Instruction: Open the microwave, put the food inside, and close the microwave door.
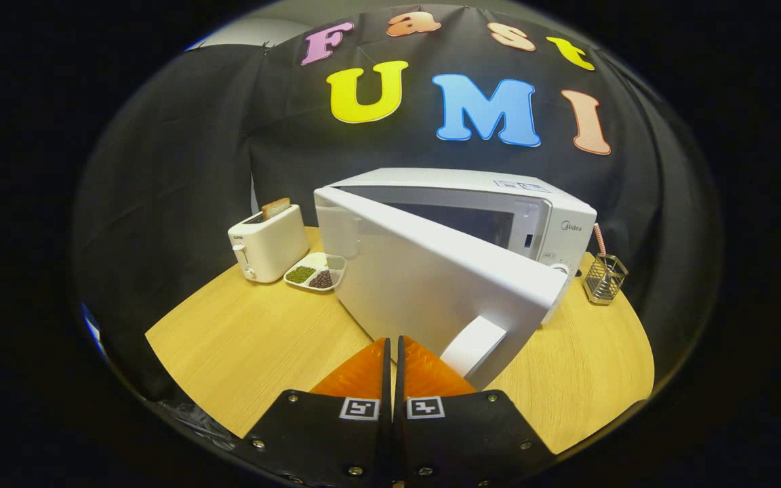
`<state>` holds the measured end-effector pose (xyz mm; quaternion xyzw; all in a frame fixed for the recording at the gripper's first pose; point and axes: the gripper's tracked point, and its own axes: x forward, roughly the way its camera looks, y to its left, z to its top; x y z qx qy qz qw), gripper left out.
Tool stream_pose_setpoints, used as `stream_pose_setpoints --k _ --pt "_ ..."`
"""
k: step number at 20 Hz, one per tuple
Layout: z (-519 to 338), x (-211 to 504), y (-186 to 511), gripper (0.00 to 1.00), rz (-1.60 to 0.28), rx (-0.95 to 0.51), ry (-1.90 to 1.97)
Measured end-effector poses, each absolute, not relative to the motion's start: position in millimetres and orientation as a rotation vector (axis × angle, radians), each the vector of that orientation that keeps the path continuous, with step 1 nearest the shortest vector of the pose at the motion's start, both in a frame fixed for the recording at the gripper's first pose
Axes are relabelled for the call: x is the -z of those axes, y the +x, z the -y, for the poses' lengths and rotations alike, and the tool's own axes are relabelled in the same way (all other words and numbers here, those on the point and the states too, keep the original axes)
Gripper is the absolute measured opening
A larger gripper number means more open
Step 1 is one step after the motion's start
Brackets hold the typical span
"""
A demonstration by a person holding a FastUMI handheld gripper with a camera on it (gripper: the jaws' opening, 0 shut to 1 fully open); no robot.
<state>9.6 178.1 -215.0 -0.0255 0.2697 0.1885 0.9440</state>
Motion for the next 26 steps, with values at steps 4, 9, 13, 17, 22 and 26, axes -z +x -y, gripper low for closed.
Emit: stream_pose_setpoints --k 4,9,13,17,22,26 --pt "-165.8 214.8 32.0 0.01 -0.542 -0.362 -0.057" --pt "-152.8 217.5 56.3 0.01 -0.536 -0.336 -0.08" --pt "-143.5 218.8 74.4 0.01 -0.535 -0.321 -0.087" --pt "-136.2 215.9 95.3 0.01 -0.523 -0.299 -0.087" --pt "-129.3 214.2 124.8 0.01 -0.51 -0.255 -0.079" --pt "-124.9 215.5 147.6 0.01 -0.504 -0.214 -0.062"
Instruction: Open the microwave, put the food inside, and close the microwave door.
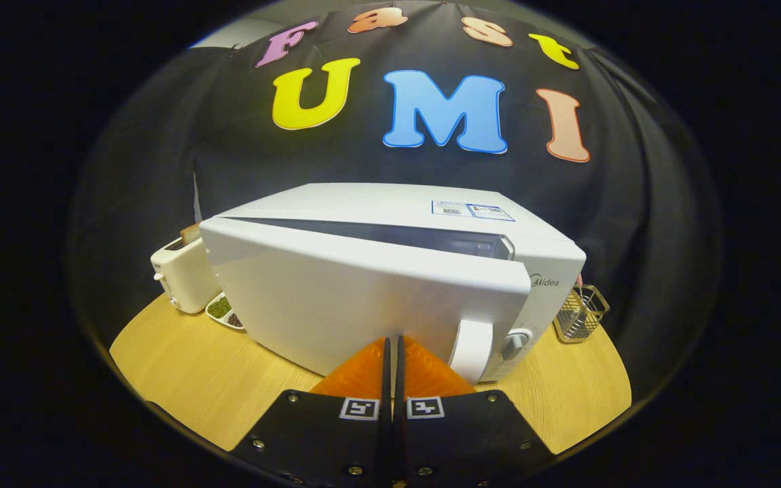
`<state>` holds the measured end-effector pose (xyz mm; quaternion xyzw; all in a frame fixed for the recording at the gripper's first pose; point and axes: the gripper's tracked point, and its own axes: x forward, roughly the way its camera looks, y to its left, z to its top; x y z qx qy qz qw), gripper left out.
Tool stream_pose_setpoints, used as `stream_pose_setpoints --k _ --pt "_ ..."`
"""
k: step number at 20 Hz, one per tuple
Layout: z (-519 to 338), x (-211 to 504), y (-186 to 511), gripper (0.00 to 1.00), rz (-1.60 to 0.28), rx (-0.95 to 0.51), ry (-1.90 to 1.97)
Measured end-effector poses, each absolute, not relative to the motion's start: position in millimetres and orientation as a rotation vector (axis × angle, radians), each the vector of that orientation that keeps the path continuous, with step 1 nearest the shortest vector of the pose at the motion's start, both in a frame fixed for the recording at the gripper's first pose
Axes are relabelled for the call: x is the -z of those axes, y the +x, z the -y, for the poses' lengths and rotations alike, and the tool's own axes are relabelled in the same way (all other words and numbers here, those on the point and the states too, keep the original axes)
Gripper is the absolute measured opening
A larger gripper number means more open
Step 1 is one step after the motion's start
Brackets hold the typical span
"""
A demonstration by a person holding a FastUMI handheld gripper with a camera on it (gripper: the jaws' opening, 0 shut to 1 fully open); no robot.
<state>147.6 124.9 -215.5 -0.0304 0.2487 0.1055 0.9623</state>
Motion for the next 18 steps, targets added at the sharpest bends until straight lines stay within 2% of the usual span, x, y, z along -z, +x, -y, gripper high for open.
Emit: stream_pose_setpoints --k 18 --pt "-121.0 210.9 179.7 0.03 -0.465 -0.133 -0.073"
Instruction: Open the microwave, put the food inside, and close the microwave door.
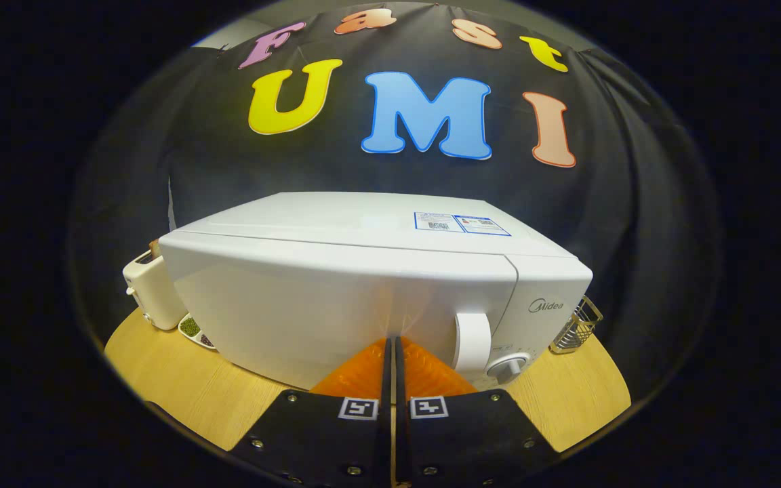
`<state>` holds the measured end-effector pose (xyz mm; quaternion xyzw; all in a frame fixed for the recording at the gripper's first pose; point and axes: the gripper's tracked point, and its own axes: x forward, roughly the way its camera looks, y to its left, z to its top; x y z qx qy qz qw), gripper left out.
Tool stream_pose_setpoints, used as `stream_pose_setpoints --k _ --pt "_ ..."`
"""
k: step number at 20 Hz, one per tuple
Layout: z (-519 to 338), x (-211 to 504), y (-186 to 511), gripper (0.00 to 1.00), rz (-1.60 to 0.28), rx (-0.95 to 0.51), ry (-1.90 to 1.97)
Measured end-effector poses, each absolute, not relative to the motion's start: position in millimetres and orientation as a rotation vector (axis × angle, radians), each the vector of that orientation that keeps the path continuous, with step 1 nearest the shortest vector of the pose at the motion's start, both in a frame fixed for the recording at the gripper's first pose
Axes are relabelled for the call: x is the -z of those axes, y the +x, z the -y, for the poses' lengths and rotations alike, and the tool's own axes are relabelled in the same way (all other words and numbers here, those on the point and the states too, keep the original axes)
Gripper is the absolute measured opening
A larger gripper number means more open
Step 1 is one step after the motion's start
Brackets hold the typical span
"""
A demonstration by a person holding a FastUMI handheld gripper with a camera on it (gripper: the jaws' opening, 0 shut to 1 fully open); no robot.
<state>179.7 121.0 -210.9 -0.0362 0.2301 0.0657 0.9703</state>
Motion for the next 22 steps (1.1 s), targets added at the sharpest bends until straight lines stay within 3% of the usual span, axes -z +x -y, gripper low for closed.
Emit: stream_pose_setpoints --k 22 --pt "-104.5 82.7 -0.1 0.03 -0.292 -0.04 -0.006"
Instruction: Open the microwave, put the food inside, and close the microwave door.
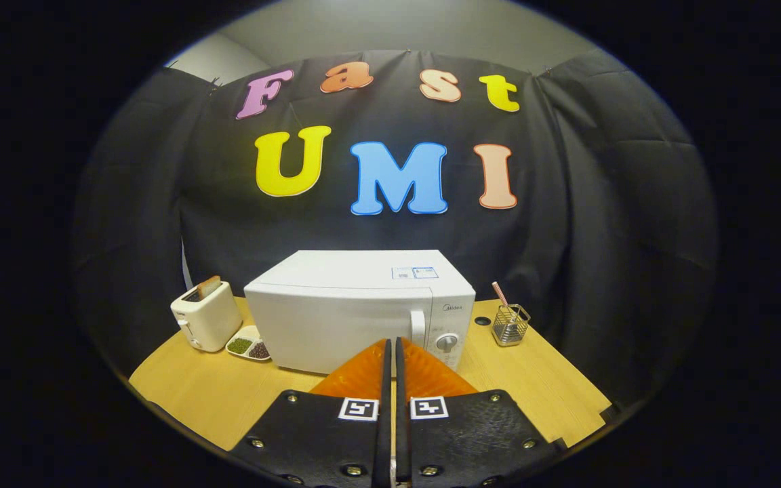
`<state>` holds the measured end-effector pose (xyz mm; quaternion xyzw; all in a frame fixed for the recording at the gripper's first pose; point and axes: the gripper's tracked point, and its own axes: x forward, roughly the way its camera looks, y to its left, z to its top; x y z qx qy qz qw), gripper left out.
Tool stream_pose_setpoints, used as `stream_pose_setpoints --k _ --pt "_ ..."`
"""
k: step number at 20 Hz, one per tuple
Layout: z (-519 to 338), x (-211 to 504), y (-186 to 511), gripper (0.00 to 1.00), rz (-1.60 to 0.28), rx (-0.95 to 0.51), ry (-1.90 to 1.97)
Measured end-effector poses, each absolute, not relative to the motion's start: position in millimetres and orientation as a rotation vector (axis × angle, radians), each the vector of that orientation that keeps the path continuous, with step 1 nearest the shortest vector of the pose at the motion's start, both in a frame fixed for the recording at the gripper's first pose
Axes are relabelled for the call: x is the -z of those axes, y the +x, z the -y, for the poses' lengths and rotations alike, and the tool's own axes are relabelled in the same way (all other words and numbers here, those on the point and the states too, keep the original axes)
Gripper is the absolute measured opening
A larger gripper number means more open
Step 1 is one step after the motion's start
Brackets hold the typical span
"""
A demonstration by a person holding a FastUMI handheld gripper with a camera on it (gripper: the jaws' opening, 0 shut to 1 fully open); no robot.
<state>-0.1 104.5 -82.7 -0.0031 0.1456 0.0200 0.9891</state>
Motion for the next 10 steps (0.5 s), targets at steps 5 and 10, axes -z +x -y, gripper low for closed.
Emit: stream_pose_setpoints --k 5,10 --pt "-107.7 56.9 -33.3 0.11 -0.246 -0.071 -0.007" --pt "-103.2 42.3 -57.7 0.58 -0.195 -0.07 -0.003"
